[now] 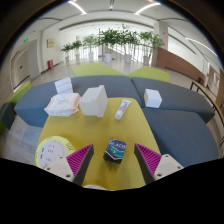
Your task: Unplug charger
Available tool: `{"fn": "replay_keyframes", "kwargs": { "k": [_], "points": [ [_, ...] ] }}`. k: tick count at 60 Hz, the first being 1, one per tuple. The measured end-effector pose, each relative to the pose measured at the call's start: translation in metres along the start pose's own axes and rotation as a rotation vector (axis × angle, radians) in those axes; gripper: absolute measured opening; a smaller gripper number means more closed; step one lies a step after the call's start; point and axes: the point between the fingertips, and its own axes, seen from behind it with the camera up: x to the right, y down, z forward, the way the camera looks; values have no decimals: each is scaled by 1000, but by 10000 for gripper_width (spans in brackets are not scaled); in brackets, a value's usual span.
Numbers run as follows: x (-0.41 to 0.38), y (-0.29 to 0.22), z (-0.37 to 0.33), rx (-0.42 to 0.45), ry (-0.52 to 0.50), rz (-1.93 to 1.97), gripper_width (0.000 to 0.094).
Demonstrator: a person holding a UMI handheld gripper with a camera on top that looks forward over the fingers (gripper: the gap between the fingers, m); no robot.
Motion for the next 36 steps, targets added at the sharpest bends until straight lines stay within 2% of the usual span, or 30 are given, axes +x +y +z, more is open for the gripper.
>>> {"fn": "replay_keyframes", "kwargs": {
  "k": [13,28,36],
  "points": [
    [-8,-14,-99,76,4,-20,849],
    [-47,1,-223,171,-43,-30,845],
    [-76,9,-267,207,-92,-31,849]
  ]
}}
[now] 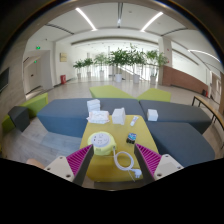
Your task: Unplug charger
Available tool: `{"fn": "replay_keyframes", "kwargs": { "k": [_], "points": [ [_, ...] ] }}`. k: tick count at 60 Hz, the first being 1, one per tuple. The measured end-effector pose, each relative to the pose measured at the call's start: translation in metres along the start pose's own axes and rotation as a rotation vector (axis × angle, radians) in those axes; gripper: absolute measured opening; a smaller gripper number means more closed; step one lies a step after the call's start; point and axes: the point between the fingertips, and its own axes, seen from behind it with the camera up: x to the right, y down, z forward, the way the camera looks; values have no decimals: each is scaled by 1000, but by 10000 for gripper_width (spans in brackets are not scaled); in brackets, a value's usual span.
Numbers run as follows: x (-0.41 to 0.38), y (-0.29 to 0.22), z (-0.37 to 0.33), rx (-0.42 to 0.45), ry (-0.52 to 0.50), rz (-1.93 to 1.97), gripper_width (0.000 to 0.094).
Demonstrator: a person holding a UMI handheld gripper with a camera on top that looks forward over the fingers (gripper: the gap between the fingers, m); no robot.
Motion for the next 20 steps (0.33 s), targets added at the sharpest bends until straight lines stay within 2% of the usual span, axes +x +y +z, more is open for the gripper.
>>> {"fn": "replay_keyframes", "kwargs": {
  "k": [4,9,20],
  "points": [
    [-5,-2,-17,26,14,-52,849],
    [-19,-1,-33,44,-28,-51,848],
    [-12,15,-31,3,1,-119,839]
  ]
}}
